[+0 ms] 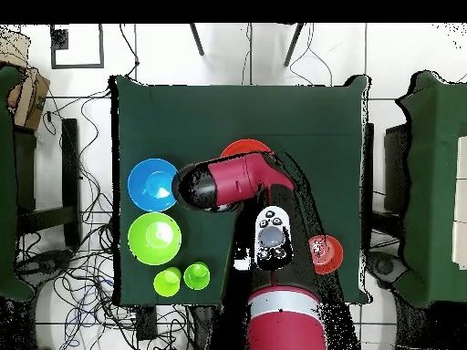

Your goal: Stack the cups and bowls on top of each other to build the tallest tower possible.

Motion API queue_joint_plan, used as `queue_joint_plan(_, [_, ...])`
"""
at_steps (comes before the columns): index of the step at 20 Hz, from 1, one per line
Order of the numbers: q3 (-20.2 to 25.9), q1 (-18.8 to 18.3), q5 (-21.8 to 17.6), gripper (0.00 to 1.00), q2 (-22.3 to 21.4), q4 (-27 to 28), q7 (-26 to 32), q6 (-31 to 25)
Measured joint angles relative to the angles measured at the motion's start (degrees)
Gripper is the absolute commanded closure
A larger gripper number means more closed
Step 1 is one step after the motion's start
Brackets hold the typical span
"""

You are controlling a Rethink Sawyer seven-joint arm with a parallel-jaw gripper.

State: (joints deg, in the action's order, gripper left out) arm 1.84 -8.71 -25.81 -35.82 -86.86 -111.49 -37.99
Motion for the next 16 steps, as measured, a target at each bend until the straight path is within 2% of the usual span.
queue_joint_plan(16, [-2.75, 2.65, 2.53, 1.0, 2.34, 0.7, 0.0, 0.0])
